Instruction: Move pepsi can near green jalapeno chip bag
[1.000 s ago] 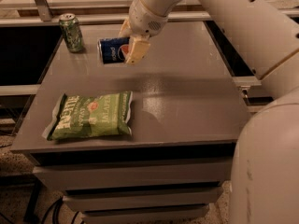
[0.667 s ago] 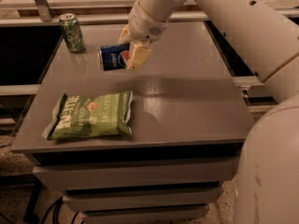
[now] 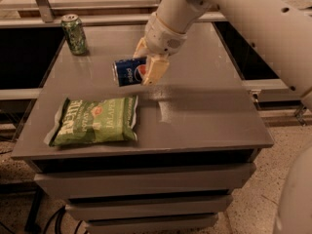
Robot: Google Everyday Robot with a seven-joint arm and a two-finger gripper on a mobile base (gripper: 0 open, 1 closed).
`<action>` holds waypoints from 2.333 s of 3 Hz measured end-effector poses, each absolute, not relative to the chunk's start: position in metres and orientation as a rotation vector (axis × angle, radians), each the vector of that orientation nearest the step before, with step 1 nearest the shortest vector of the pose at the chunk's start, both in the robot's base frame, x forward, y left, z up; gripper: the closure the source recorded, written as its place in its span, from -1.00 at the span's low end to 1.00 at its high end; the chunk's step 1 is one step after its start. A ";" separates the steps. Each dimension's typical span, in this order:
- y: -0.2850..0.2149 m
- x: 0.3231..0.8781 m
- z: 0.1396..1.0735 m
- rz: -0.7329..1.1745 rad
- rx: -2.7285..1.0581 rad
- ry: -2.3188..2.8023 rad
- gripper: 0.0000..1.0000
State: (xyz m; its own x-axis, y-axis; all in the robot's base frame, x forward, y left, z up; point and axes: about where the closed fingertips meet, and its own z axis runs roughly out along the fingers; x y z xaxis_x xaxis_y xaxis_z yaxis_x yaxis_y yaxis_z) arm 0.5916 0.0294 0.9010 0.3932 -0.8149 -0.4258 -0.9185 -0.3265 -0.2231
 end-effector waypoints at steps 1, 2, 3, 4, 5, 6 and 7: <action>0.011 0.576 0.891 0.345 -2.218 1.537 1.00; -0.002 0.564 0.880 0.362 -2.202 1.582 1.00; -0.006 0.555 0.868 0.388 -2.197 1.602 1.00; -0.005 0.550 0.858 0.414 -2.196 1.611 0.66; -0.004 0.547 0.854 0.431 -2.196 1.612 0.19; -0.003 0.545 0.850 0.447 -2.197 1.608 -0.27; -0.002 0.544 0.848 0.458 -2.198 1.606 -0.76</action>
Offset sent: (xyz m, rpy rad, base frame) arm -0.0435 -0.0514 -0.0331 -0.0210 0.0814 -0.0933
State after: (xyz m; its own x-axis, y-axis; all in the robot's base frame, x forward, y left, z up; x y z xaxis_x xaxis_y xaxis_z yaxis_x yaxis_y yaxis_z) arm 0.5436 -0.0018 0.8478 0.2942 -0.8316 -0.4710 -0.9550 -0.2757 -0.1097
